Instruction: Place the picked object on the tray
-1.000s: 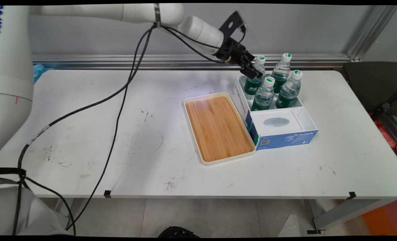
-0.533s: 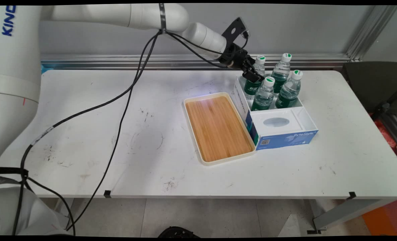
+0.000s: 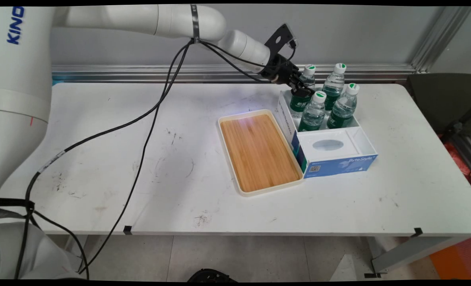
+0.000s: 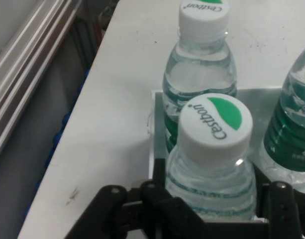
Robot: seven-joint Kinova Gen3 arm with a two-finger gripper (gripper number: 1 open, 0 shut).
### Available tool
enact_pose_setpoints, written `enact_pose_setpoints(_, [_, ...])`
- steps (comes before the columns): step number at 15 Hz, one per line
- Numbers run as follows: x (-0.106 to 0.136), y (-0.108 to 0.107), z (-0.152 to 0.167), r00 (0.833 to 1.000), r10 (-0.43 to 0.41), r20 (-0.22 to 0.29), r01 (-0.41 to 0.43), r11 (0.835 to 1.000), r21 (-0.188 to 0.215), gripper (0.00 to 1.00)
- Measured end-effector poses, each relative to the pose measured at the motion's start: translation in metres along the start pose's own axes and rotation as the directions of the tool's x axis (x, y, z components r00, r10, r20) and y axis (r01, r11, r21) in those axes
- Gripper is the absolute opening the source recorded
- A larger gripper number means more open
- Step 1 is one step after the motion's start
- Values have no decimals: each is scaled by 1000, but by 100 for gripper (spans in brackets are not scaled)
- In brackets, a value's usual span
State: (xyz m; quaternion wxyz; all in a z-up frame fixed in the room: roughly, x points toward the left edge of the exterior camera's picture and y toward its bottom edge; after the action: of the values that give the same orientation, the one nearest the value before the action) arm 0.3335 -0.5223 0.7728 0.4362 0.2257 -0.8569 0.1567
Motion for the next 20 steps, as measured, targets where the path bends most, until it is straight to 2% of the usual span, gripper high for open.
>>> enact_pose_setpoints(7, [16, 1, -13, 1000, 0, -28, 0, 1000, -1, 0])
enact_pose_setpoints(13, [47, 7, -53, 998, 8, -59, -8, 1000, 2, 0])
enact_pose_setpoints(20, [54, 23, -117, 1000, 21, -10, -21, 1000, 6, 0])
